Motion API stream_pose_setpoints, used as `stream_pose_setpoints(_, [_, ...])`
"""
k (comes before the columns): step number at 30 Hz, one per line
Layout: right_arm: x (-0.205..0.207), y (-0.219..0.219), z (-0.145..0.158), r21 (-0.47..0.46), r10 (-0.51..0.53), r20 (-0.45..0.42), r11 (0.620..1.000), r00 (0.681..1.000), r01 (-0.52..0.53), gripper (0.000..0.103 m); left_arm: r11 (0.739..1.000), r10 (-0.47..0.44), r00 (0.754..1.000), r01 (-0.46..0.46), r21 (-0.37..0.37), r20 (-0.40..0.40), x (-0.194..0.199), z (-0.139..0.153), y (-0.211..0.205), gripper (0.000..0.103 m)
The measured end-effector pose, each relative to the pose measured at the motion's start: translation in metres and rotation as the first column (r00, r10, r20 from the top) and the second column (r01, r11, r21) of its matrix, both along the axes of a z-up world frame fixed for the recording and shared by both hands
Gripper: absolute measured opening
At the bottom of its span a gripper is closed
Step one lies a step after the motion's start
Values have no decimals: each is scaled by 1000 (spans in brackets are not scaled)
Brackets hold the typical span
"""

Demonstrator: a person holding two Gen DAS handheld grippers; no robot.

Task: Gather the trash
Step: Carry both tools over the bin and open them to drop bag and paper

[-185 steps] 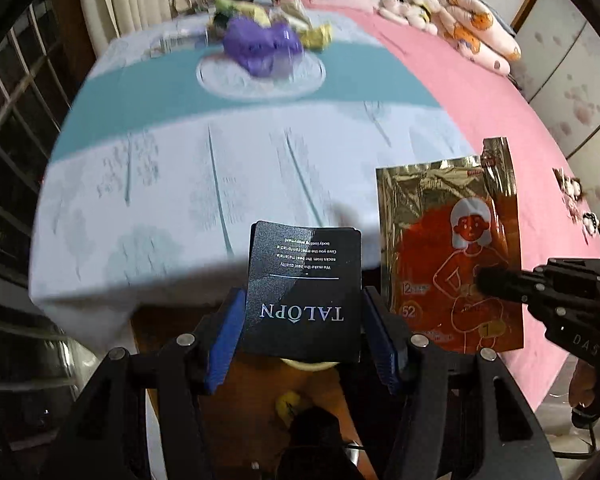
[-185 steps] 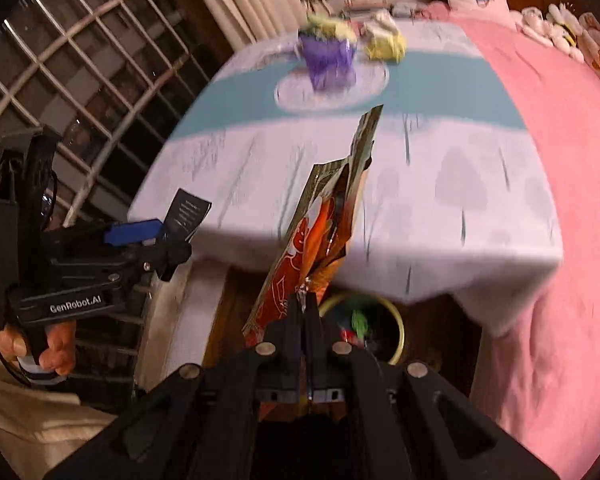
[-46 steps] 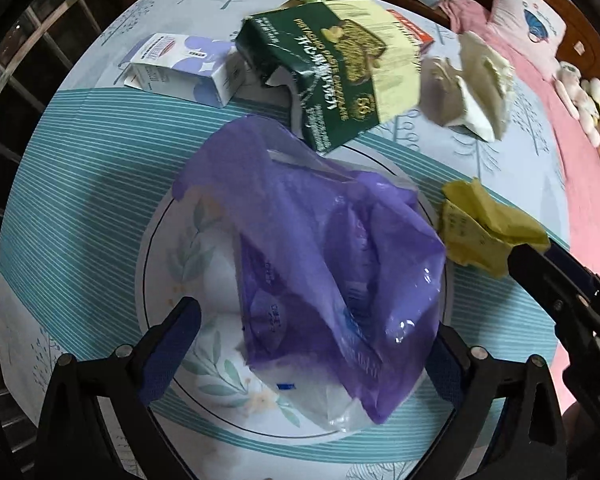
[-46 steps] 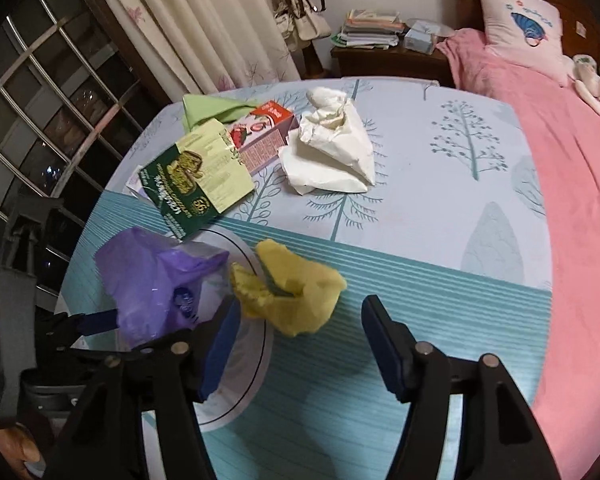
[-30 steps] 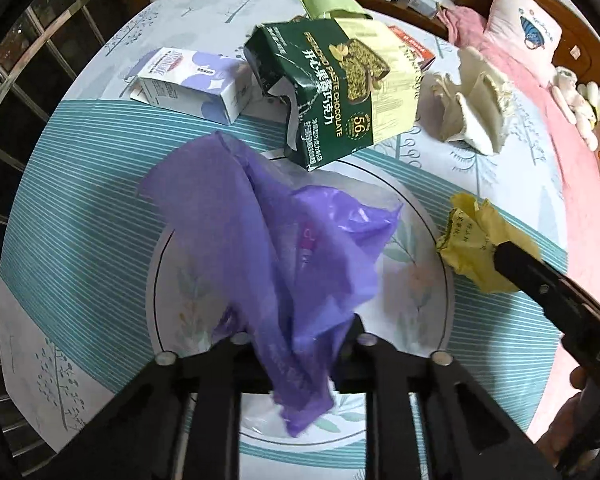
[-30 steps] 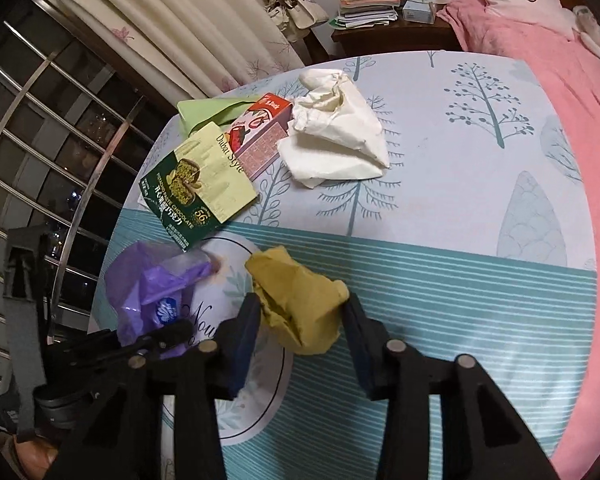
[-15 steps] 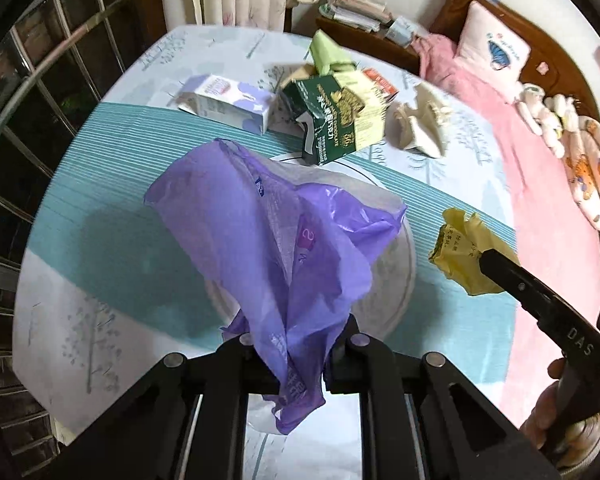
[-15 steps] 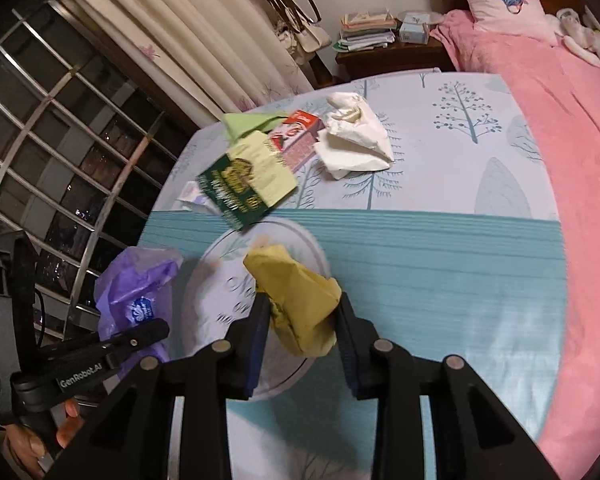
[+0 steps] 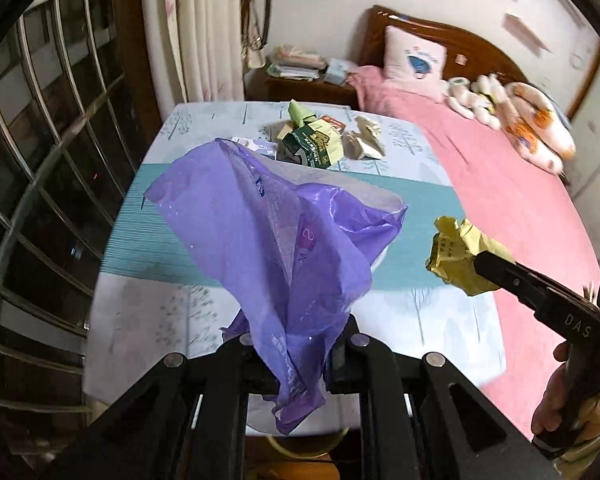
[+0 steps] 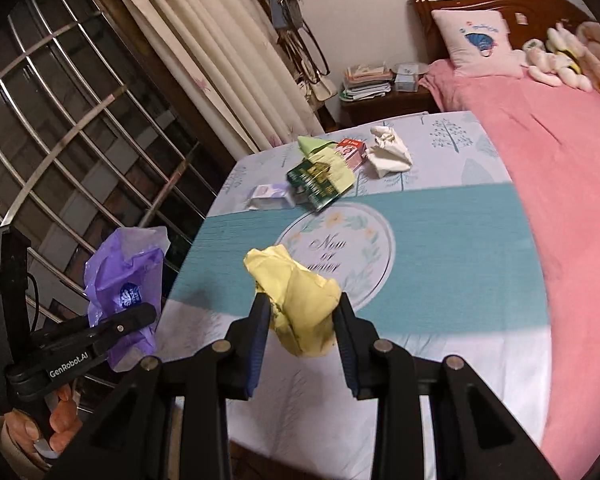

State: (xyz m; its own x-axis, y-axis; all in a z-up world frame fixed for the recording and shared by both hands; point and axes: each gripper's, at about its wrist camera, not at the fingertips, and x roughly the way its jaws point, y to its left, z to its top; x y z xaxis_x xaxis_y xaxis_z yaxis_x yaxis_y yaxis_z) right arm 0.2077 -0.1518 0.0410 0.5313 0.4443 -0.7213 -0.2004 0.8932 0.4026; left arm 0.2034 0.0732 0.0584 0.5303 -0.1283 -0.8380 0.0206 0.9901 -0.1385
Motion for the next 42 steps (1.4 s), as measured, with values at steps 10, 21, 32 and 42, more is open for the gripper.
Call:
stream_pose_setpoints(10, [-122,48,-5,-33,-91,-4,995,996,91,32,990,-137,991,137,-16,11,-88,-12,38,11])
stream_pose_setpoints(21, [-189,61,-57,-97,-141,-157,987,978,127,32,959,-283,951,280,-36,-122,-139,-72,31,11])
stream_pose_setpoints(32, [-213,40,-162,-127,-227,-335,973,915,195,32,915,-402,876,398,-71,-268,-167,-172,-12,11])
stream_pose_setpoints(42, [-195,8,-304,-156,-295,-412,955,862,253,32,899,-436,828,419,-129,-353,-155,-312,-47,11])
